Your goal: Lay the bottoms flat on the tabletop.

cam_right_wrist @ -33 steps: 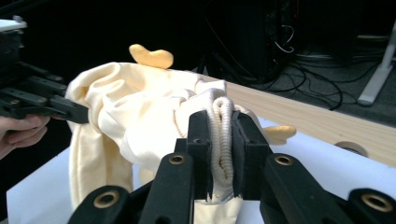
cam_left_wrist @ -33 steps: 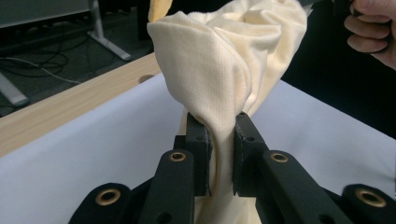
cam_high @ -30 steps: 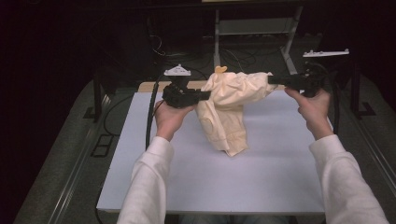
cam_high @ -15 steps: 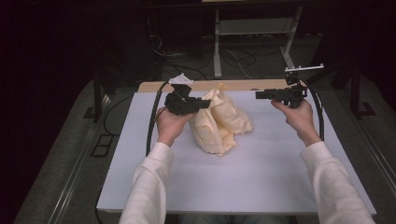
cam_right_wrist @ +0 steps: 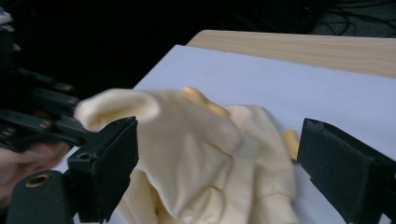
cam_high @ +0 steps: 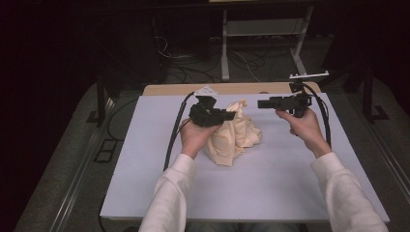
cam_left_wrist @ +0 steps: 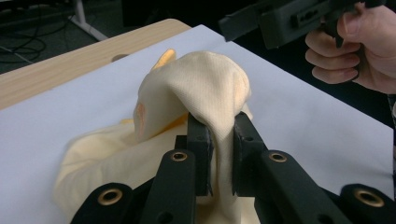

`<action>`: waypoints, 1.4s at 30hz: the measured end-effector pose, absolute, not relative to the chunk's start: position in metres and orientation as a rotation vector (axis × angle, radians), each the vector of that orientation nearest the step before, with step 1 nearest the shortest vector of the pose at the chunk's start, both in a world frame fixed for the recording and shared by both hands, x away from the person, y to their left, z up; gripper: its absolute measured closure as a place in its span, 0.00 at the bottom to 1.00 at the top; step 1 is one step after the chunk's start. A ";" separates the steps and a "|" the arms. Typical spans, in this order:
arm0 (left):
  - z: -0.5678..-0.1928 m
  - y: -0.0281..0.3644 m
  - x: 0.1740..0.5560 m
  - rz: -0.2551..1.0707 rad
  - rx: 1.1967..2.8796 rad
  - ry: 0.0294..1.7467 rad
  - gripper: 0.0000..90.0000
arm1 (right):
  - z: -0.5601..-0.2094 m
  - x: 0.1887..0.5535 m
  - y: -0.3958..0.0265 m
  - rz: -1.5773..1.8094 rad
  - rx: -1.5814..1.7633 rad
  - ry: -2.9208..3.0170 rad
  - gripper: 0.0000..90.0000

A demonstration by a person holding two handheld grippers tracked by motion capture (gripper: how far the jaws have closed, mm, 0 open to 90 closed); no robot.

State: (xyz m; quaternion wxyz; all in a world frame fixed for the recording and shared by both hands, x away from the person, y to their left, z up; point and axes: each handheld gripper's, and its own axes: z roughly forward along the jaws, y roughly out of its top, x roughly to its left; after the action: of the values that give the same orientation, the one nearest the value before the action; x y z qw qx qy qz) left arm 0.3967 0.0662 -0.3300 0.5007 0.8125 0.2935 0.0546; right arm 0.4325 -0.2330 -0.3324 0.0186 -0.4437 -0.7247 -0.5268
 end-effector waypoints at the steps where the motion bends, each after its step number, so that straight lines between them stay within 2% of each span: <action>1: -0.332 0.063 0.396 0.133 1.969 0.706 0.88 | -0.332 0.432 -0.231 -1.639 -1.367 -2.243 0.14; 11: -0.350 0.039 0.388 0.122 2.006 0.668 0.88 | -0.339 0.426 -0.212 -1.586 -1.270 -2.239 0.17; 14: -0.356 0.029 0.385 0.118 2.036 0.641 0.88 | -0.346 0.424 -0.202 -1.548 -1.242 -2.259 0.24; 16: -0.359 0.023 0.382 0.122 2.059 0.622 0.88 | -0.349 0.423 -0.198 -1.526 -1.218 -2.259 0.36; 21: -0.366 0.011 0.376 0.118 2.110 0.590 0.88 | -0.353 0.419 -0.190 -1.418 -1.173 -2.375 0.79; 23: -0.369 0.010 0.375 0.099 2.118 0.585 0.86 | -0.353 0.415 -0.189 -1.383 -1.152 -2.420 0.88; 26: -0.369 0.011 0.373 0.072 2.105 0.576 0.82 | -0.354 0.409 -0.193 -1.382 -1.148 -2.441 0.91; 29: -0.365 0.012 0.370 0.057 2.093 0.568 0.72 | -0.355 0.404 -0.199 -1.393 -1.155 -2.450 0.92; 30: -0.363 0.014 0.369 0.063 2.085 0.566 0.72 | -0.355 0.401 -0.202 -1.402 -1.161 -2.450 0.92; 31: -0.356 0.020 0.366 0.089 2.057 0.571 0.67 | -0.356 0.397 -0.207 -1.398 -1.172 -2.462 0.92; 33: -0.353 0.024 0.365 0.085 2.046 0.571 0.66 | -0.356 0.395 -0.210 -1.389 -1.179 -2.476 0.92; 34: -0.349 0.030 0.365 0.085 2.029 0.583 0.66 | -0.358 0.392 -0.213 -1.385 -1.186 -2.479 0.92; 37: -0.340 0.046 0.368 0.099 1.975 0.628 0.56 | -0.364 0.385 -0.223 -1.375 -1.201 -2.474 0.92; 42: -0.333 0.073 0.381 0.103 1.889 0.727 0.50 | -0.367 0.377 -0.230 -1.364 -1.206 -2.484 0.93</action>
State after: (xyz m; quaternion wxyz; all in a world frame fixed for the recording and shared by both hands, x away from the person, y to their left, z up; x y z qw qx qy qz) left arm 0.3806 0.0726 -0.3334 0.5292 0.7909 0.3042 0.0431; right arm 0.3769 -0.2299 -0.3669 0.0310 -0.3915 -0.8061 -0.4427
